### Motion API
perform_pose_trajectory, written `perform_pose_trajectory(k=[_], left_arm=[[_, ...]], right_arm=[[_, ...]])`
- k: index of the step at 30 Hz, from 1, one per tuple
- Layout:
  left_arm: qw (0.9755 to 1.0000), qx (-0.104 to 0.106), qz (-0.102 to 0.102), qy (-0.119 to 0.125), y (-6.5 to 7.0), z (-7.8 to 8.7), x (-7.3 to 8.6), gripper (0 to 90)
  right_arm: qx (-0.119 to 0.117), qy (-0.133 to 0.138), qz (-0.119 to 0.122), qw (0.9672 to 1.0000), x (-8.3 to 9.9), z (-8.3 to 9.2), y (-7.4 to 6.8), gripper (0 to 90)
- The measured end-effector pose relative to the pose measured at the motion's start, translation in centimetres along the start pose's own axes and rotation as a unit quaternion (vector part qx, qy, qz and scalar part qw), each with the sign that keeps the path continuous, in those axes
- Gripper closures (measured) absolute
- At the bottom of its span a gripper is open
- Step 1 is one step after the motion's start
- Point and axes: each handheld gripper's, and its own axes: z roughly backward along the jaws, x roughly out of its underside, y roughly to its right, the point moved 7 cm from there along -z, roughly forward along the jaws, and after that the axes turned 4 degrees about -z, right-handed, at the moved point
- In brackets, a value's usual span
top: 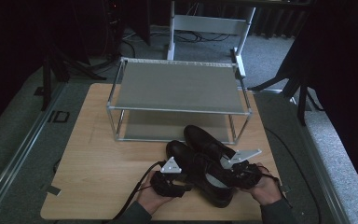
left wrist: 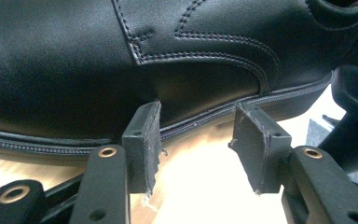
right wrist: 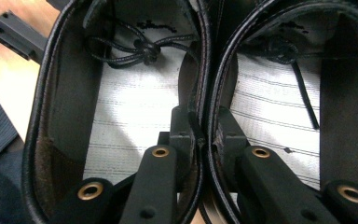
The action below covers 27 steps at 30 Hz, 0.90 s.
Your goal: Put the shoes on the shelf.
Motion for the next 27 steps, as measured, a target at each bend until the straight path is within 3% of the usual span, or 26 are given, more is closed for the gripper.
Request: perform_pose_trajectory(k=[5,11,14,22,27], left_arm=[[0.9998,-0.012,0.012,0.006,-1.0,0.4,-0.4,51.8],[0.9989,-0.033,0.030,0.012,-2.5,0.3,-0.9,51.8],[0.9987,-0.043,0.026,0.008,-3.0,0.4,-1.2,52.0],[0.9964,-0.076,0.033,0.014,-4.5,1.0,-2.2,60.7],[0.9944,-0.096,0.039,0.021,-5.3,1.6,-2.5,67.9]], right_arm=[[0.004,0.009,0.000,1.0000,-1.2,-0.3,0.1,80.8],[0.014,0.016,-0.018,0.9996,-2.5,-1.0,0.4,80.8],[0.020,0.020,-0.019,0.9994,-3.0,-1.2,0.5,80.8],[0.022,0.051,-0.072,0.9959,-4.2,-1.6,1.5,81.0],[0.028,0.068,-0.083,0.9938,-5.0,-1.8,2.1,81.0]])
